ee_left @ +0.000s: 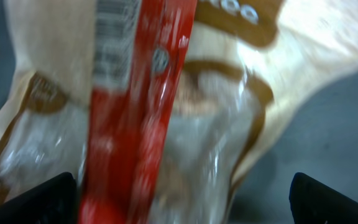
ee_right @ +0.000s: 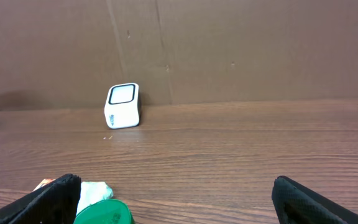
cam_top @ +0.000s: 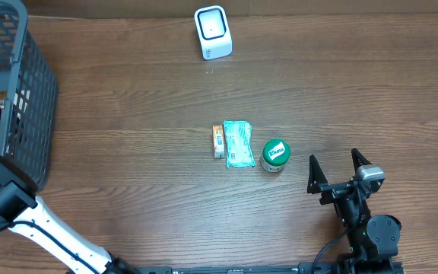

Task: Scan the item barcode
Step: 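Move the left gripper back over the grey basket, then lower the left gripper into the basket and grasp the red-and-white snack bag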

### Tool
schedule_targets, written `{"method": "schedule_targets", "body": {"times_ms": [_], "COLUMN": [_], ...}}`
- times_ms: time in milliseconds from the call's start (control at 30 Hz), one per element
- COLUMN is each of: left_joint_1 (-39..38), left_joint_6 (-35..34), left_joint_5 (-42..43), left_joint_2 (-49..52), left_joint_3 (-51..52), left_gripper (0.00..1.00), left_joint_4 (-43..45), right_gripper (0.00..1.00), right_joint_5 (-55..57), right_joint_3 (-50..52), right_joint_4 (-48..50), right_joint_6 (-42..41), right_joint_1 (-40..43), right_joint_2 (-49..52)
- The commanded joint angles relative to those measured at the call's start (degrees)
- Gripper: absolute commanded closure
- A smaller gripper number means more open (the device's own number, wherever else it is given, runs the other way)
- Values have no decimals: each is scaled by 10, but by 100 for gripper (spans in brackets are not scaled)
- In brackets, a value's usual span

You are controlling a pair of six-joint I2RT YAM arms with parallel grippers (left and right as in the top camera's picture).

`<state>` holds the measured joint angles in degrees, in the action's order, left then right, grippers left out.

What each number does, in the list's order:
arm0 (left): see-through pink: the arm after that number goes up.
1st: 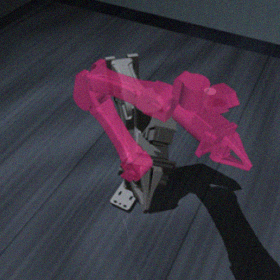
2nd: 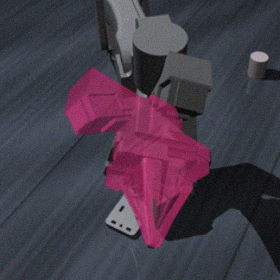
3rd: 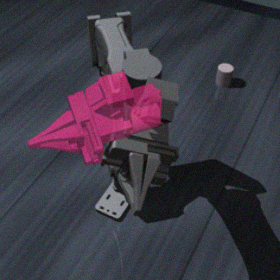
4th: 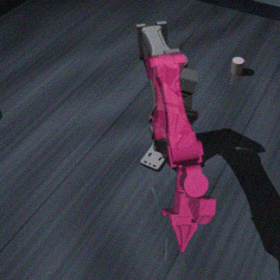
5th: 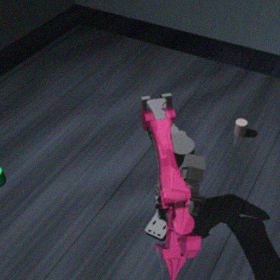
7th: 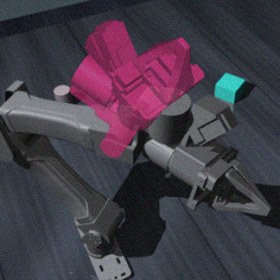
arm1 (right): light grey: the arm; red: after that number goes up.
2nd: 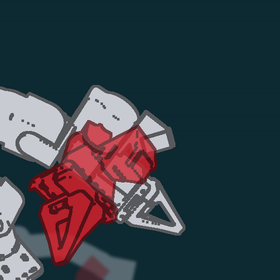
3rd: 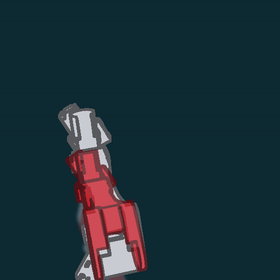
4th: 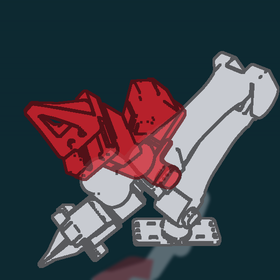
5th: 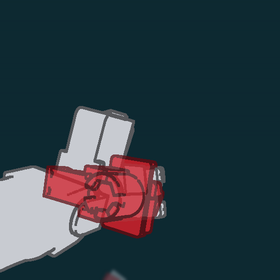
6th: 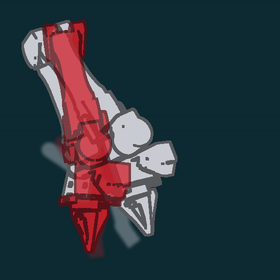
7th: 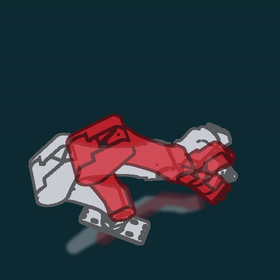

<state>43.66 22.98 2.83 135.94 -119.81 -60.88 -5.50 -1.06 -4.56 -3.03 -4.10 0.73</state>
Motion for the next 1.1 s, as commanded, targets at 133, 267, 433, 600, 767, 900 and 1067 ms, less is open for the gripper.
{"method": "schedule_targets", "body": {"times_ms": [133, 267, 433, 600, 767, 900, 1067], "left_joint_1": [8, 9, 8, 8, 8, 9, 9], "left_joint_6": [12, -8, -18, -18, -21, -29, -68], "left_joint_5": [12, 7, -5, -4, -3, 13, 47], "left_joint_2": [44, 64, 68, 68, 68, 68, 67], "left_joint_3": [2, 6, 28, 28, 28, 26, -7], "left_gripper": [0, 0, 19, 48, 74, 93, 96], "left_joint_4": [-19, -37, -41, -47, -49, -43, -40], "right_gripper": [0, 0, 0, 0, 0, 0, 0], "right_joint_5": [7, 7, 7, 7, 7, 7, 7], "right_joint_3": [6, 6, 6, 6, 6, 6, 6], "right_joint_4": [2, 2, 2, 2, 2, 2, 2], "right_joint_6": [-4, -4, -4, -4, -4, -4, -4], "right_joint_1": [3, 3, 3, 3, 3, 3, 3], "right_joint_2": [-6, -6, -6, -6, -6, -6, -6]}}
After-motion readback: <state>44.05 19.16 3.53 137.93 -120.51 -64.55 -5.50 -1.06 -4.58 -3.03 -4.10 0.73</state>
